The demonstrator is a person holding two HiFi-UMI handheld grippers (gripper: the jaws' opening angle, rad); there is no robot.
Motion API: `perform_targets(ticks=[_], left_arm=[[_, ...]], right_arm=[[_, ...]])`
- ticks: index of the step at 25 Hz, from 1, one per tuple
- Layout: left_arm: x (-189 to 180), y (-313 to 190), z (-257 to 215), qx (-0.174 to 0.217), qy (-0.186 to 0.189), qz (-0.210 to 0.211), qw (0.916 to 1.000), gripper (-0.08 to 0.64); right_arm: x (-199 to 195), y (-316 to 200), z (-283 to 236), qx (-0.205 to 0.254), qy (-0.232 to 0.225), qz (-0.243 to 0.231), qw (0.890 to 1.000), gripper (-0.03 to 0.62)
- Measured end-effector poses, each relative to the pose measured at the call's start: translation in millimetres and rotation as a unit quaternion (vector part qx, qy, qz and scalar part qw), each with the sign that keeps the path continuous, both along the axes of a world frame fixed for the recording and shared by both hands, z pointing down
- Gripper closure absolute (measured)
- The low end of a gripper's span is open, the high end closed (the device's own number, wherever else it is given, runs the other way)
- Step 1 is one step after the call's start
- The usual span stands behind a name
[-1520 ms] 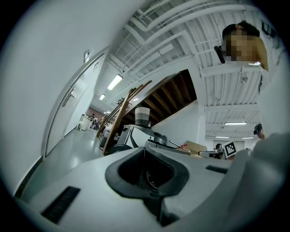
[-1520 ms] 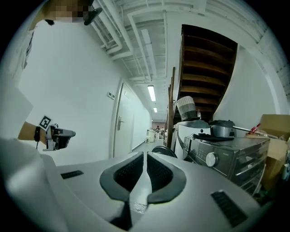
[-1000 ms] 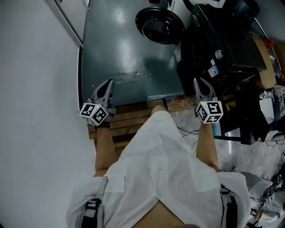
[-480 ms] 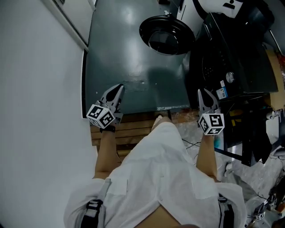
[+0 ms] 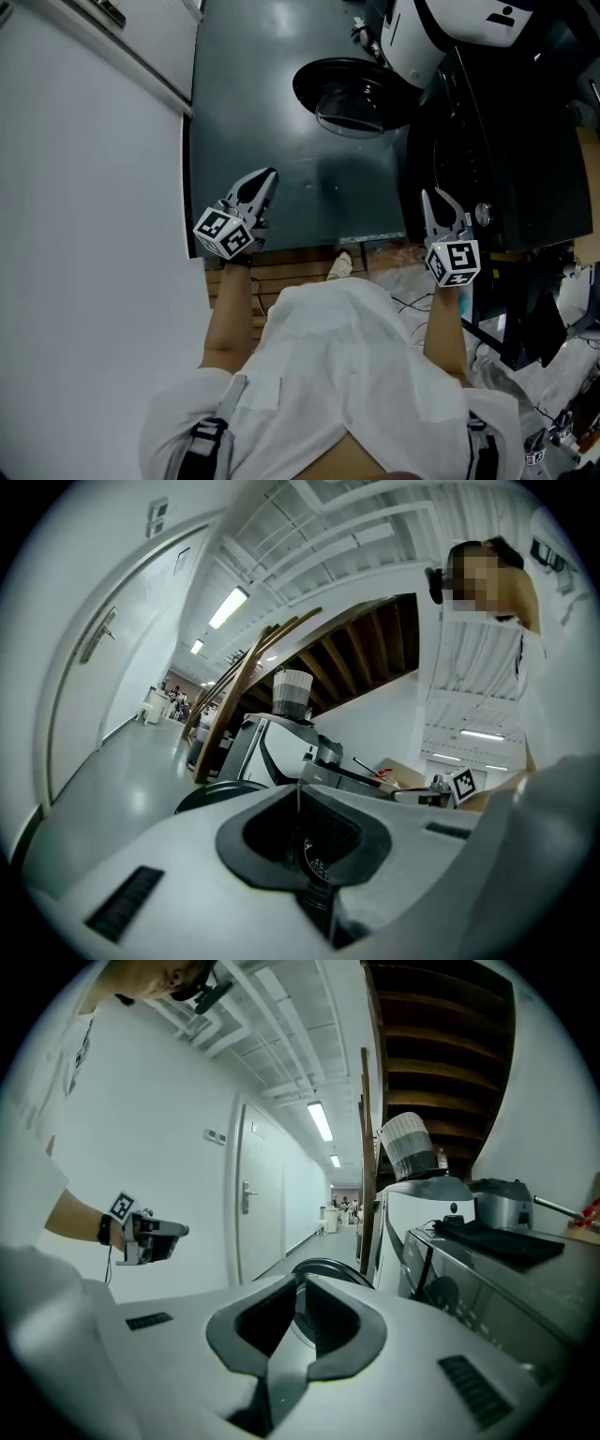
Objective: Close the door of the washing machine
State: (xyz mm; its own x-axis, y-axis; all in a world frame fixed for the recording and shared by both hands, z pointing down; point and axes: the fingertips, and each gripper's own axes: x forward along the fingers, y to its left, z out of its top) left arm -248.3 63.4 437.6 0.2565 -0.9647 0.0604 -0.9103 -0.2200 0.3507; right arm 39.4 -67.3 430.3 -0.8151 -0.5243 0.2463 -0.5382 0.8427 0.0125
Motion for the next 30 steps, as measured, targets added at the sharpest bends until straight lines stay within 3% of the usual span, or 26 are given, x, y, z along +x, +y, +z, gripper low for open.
perform_targets(ticks=[7, 16, 22, 30], left_arm=[[-6, -59, -43, 0.000, -0.037, 0.018, 0.9992, 0.546], [-21, -120, -54, -0.016, -0.087, 0.072, 0.9935, 0.545], [-45, -177, -35, -0.038, -0.110, 0.128, 0.9850, 0.530], [-75, -260, 0, -0.080, -0.144, 0.203, 0.9652, 0.458]], right_arm=[[-17, -34, -17, -0.003, 0.006, -0.032, 0.999, 0.558], [-44, -62, -12, -0.025, -0.003, -0.046, 0.999, 0.534], [-64, -96, -10, -0.012, 0.024, -0.028, 0.999, 0.471], [-95, -143, 13, -0.033, 0.039, -0.002, 0.999, 0.463]])
